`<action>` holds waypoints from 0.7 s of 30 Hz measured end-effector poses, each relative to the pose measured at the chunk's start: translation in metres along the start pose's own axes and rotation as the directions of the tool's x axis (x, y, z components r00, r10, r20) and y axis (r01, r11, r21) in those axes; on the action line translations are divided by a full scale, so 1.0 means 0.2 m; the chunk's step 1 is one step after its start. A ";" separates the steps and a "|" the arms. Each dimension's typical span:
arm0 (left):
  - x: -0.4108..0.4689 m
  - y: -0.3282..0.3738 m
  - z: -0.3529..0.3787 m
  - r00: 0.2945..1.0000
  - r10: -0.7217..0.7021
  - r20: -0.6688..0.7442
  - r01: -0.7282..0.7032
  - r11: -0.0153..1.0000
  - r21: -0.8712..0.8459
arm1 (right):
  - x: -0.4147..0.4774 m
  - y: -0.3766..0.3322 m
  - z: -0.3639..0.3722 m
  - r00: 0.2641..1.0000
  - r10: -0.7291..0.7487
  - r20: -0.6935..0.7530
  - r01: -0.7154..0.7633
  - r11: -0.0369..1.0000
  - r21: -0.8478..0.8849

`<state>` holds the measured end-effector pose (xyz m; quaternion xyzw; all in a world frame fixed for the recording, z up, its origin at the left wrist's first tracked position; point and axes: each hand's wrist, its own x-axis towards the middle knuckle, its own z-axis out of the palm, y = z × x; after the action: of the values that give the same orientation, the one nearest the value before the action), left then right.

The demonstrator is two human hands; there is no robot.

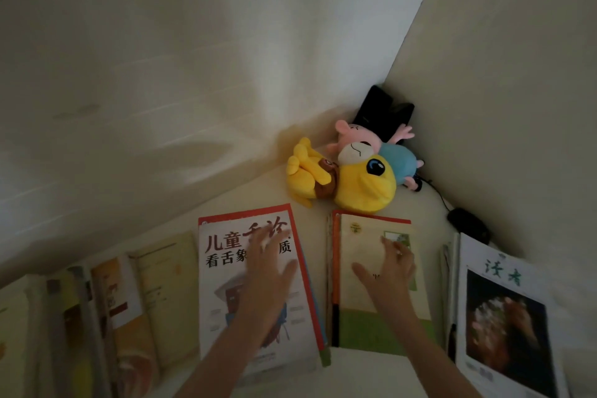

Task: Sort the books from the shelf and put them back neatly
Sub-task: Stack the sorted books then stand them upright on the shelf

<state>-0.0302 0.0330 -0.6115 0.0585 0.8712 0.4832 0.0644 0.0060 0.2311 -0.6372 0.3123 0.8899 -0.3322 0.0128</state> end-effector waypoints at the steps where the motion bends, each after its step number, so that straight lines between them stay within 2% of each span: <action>1: -0.01 0.08 0.07 0.990 -0.014 0.143 0.024 0.998 -0.066 | 0.03 0.08 -0.05 0.997 0.075 -0.005 -0.075 0.997 0.018; 4: 0.04 0.15 0.32 0.898 -0.133 0.419 0.247 0.941 -0.232 | 0.10 0.26 -0.16 0.954 0.289 0.075 -0.295 0.952 0.083; 6: 0.09 0.10 0.48 0.836 -0.263 0.481 0.406 0.887 -0.220 | 0.13 0.32 -0.19 0.936 0.321 0.147 -0.340 0.932 0.125; 8: 0.13 -0.01 0.62 0.783 -0.366 0.503 0.493 0.858 -0.142 | 0.14 0.36 -0.20 0.922 0.334 0.195 -0.364 0.920 0.148; 10: 0.10 0.04 0.61 0.731 -0.433 0.527 0.565 0.817 -0.112 | 0.15 0.39 -0.21 0.937 0.292 0.192 -0.316 0.943 0.107; 12: 0.07 0.04 0.63 0.736 -0.432 0.521 0.578 0.802 -0.152 | 0.18 0.42 -0.22 0.949 0.262 0.178 -0.283 0.954 0.103; 15: 0.05 0.05 0.66 0.764 -0.421 0.489 0.576 0.787 -0.221 | 0.22 0.45 -0.28 0.940 0.282 0.190 -0.312 0.939 0.148; 18: 0.04 0.07 0.70 0.820 -0.399 0.411 0.512 0.832 -0.214 | 0.24 0.47 -0.29 0.925 0.308 0.222 -0.348 0.922 0.172; 21: 0.01 0.12 0.69 0.857 -0.330 0.396 0.445 0.861 -0.246 | 0.27 0.51 -0.29 0.913 0.331 0.240 -0.380 0.904 0.198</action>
<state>-0.0075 0.1613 -0.6640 -0.0495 0.7470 0.5806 0.3201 0.0305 0.3540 -0.6640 0.4340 0.7650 -0.4590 0.1252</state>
